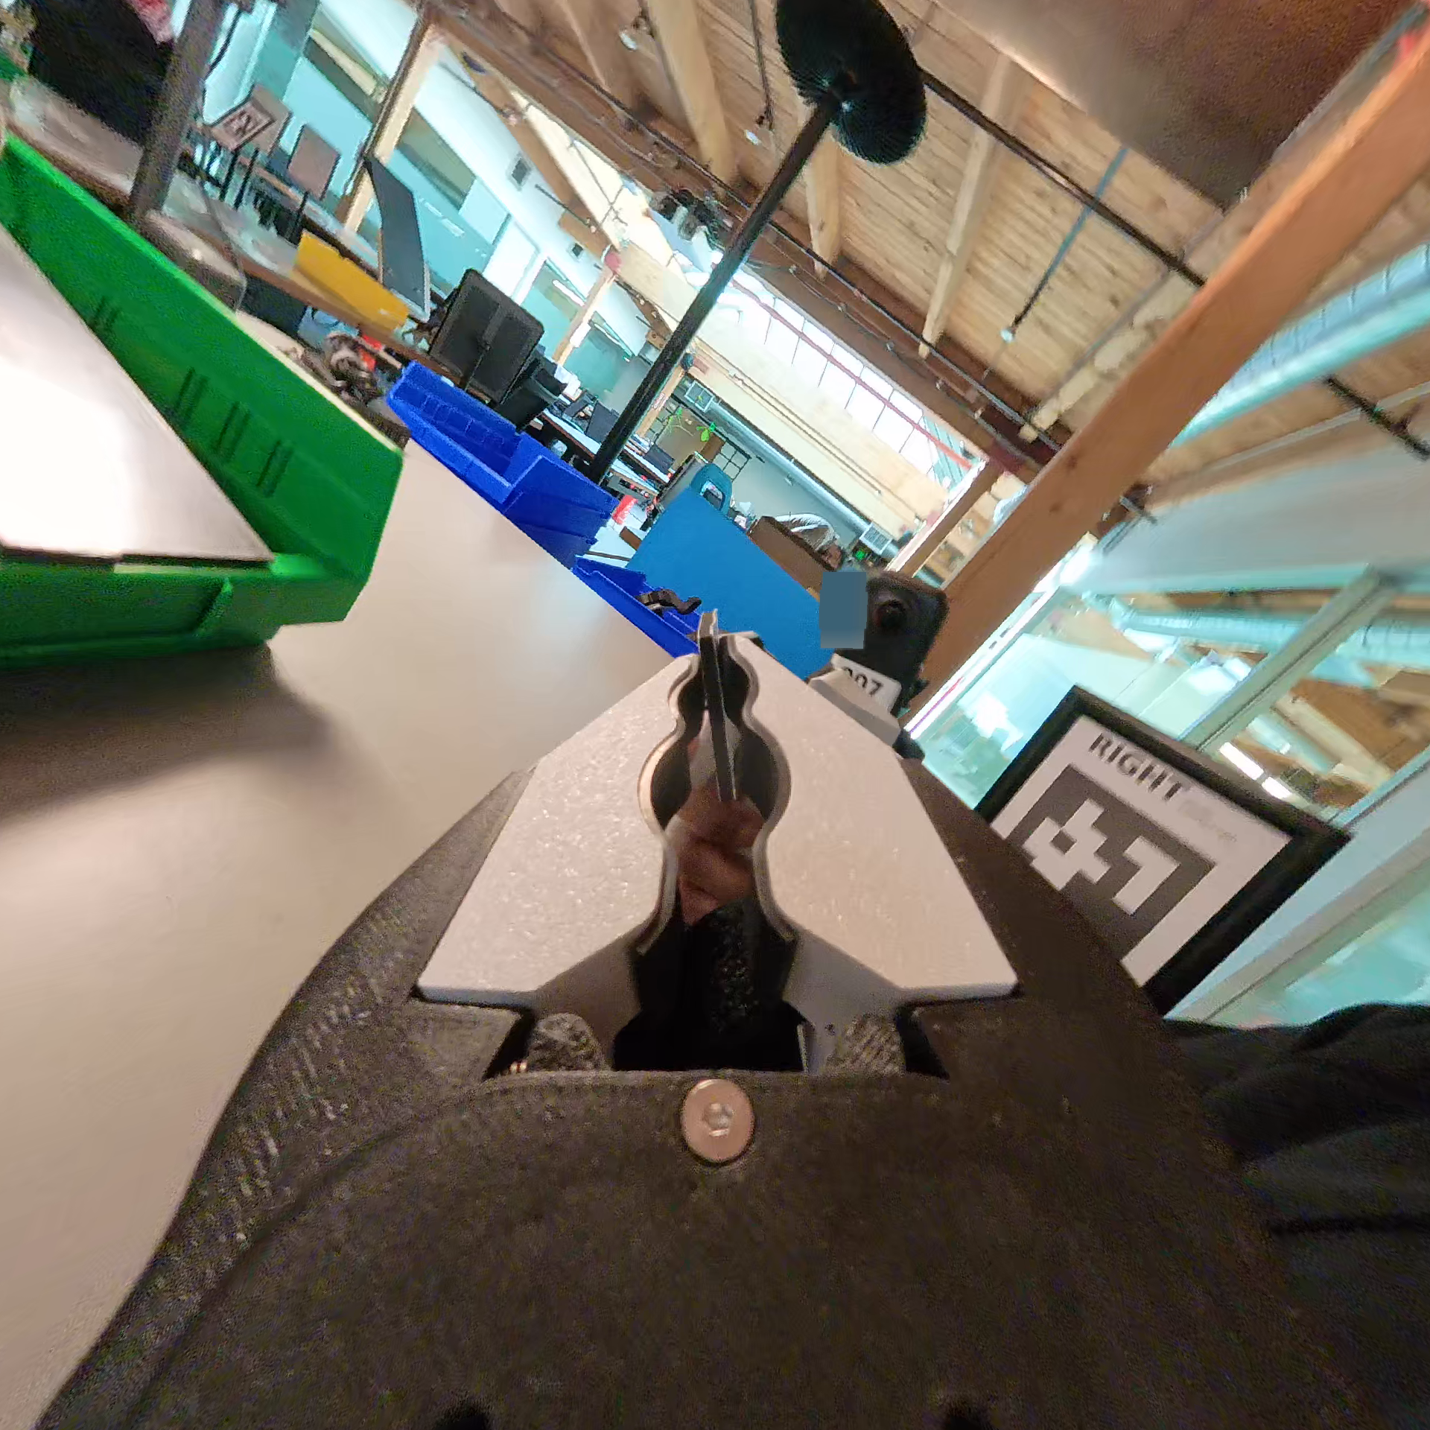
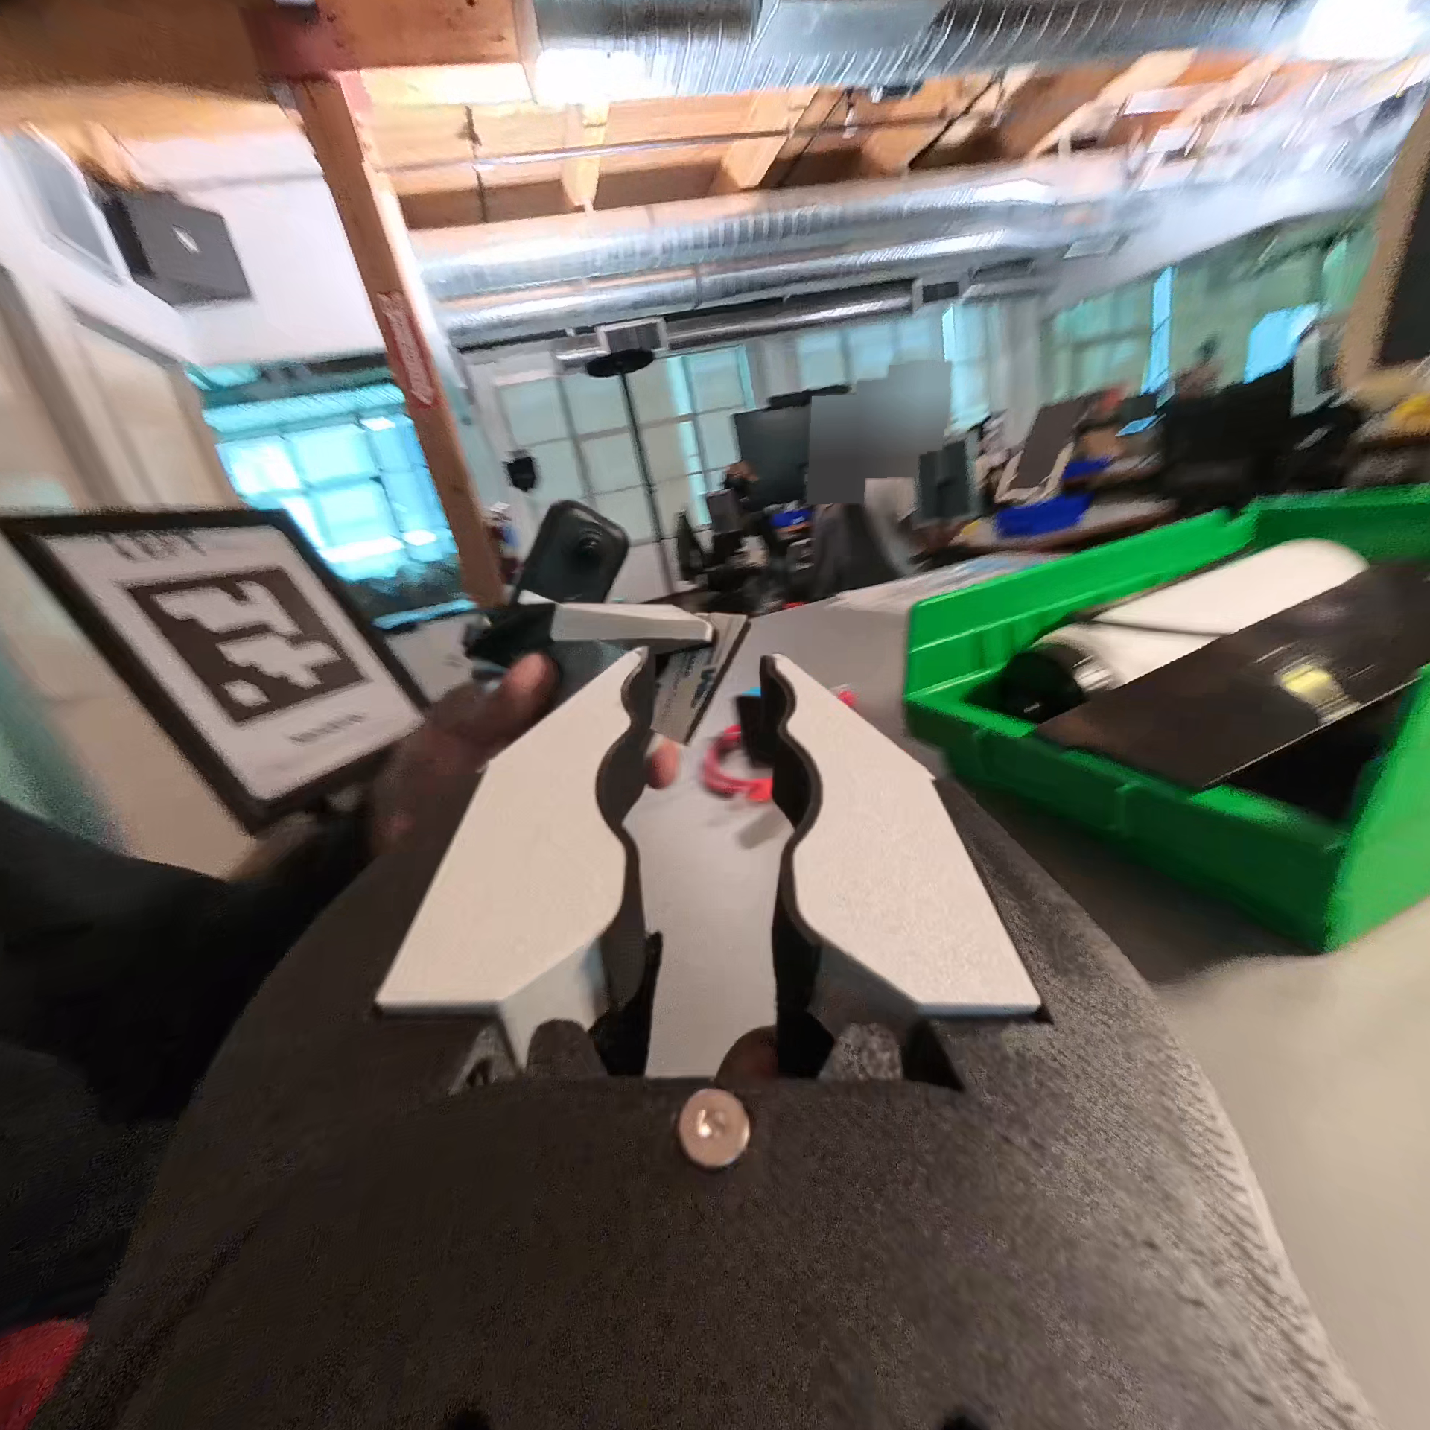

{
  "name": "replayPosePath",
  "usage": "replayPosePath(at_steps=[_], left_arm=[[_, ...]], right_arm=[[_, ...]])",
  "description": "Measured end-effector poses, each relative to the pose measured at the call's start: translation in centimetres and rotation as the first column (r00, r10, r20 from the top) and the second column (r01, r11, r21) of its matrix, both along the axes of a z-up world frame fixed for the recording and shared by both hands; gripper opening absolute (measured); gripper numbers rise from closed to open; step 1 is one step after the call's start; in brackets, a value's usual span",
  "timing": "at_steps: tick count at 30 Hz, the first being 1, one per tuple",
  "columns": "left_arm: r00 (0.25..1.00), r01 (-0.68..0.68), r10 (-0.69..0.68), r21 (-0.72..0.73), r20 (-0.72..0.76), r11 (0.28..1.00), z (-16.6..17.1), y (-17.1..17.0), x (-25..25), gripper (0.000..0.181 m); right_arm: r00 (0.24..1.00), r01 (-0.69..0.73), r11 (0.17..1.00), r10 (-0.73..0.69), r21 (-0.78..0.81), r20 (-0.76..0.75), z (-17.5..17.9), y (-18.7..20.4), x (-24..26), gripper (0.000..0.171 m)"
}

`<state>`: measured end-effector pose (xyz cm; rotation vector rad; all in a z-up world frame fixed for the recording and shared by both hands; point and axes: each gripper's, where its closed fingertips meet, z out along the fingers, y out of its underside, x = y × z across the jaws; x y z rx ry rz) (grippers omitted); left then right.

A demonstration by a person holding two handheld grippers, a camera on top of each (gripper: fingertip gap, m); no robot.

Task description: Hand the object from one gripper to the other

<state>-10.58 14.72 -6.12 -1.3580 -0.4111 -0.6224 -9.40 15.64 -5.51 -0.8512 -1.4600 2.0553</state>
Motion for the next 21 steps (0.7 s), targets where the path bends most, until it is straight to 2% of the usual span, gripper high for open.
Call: replayPosePath(at_steps=[1,4,7,11,15,18,21], left_arm=[[0.999,0.004,-0.004,0.0,0.048,1.0,0.0,-0.1,-0.2,0.003],[0.985,0.04,-0.041,0.009,0.165,0.999,0.1,-0.2,-0.1,0.003],[0.965,0.071,-0.068,-0.001,0.253,0.997,0.0,-0.1,0.3,0.003],[0.94,0.098,-0.093,0.001,0.328,0.995,-0.1,0.0,0.8,0.003],[0.919,0.126,-0.122,0.012,0.374,0.992,0.0,0.1,1.3,0.004],[0.914,0.131,-0.117,-0.009,0.388,0.991,-0.6,0.5,1.5,0.004],[0.909,0.132,-0.11,-0.027,0.401,0.991,-1.2,0.9,1.7,0.004]], right_arm=[[0.997,0.062,0.996,-0.058,0.068,-0.06,0.0,0.4,0.0,0.029],[0.956,0.231,0.931,-0.163,0.284,-0.243,-0.4,0.9,0.1,0.033],[0.891,0.366,0.831,-0.183,0.42,-0.416,-0.8,0.9,0.6,0.034],[0.803,0.49,0.718,-0.152,0.494,-0.576,-0.9,0.6,1.3,0.037],[0.751,0.583,0.578,-0.115,0.571,-0.651,-1.9,-0.1,1.1,0.047],[0.707,0.642,0.507,-0.102,0.575,-0.7,-2.0,-0.6,0.9,0.059],[0.682,0.676,0.451,-0.085,0.582,-0.726,-2.2,-1.0,0.6,0.053]])
